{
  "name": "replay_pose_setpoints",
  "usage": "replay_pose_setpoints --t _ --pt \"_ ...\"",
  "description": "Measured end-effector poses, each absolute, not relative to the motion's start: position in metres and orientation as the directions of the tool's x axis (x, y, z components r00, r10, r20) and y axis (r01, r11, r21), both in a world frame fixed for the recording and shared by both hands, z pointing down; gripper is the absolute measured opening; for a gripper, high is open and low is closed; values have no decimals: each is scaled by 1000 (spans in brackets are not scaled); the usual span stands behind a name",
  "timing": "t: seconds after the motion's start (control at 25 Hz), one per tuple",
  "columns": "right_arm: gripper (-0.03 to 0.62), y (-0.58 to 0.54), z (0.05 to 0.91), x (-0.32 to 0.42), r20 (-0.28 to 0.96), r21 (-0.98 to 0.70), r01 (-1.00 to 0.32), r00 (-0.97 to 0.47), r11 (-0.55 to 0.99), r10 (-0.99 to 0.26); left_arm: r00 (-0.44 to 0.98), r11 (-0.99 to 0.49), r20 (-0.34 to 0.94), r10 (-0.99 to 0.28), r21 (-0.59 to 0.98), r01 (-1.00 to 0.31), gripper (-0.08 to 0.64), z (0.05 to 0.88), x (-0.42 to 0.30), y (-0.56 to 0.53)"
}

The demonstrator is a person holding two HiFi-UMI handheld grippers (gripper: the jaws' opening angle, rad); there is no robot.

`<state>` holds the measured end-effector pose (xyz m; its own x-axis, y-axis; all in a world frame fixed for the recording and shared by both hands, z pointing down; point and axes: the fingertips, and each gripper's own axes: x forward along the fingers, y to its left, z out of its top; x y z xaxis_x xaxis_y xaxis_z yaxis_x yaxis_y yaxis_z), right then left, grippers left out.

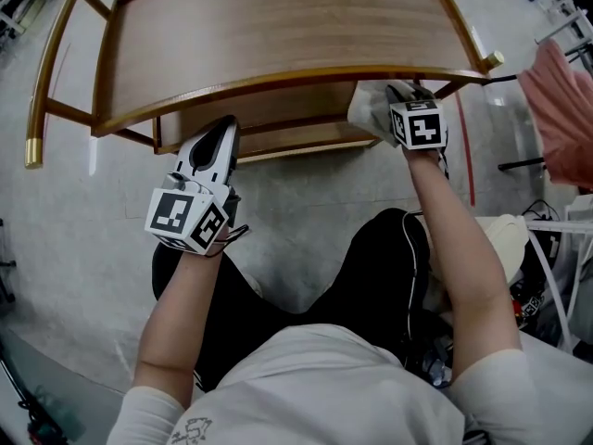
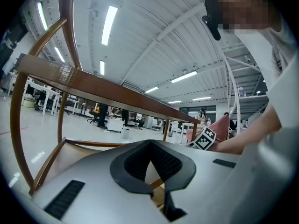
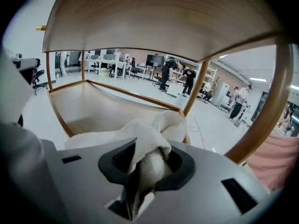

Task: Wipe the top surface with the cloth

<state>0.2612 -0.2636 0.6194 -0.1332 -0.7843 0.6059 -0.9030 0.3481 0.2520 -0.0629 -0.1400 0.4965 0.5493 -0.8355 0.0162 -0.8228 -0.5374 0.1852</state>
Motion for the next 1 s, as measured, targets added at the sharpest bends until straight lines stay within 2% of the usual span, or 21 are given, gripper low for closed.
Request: replay_pose_setpoints --t 0.24,0.4,0.64,1.0 --pt "89 -268 618 307 622 253 -930 -56 268 -781 536 -524 20 -844 189 -831 6 499 -71 -140" --pt "89 -272 619 299 638 224 -939 -60 260 -768 532 -519 19 -847 190 -833 6 498 -74 -139" --pt "89 -270 622 237 654 191 -918 -145 348 -742 517 -504 19 -856 195 -841 6 496 -83 -139" --pt "89 -254 634 97 679 123 -831 -328 542 -657 476 -465 8 -879 197 -863 6 492 -113 -135"
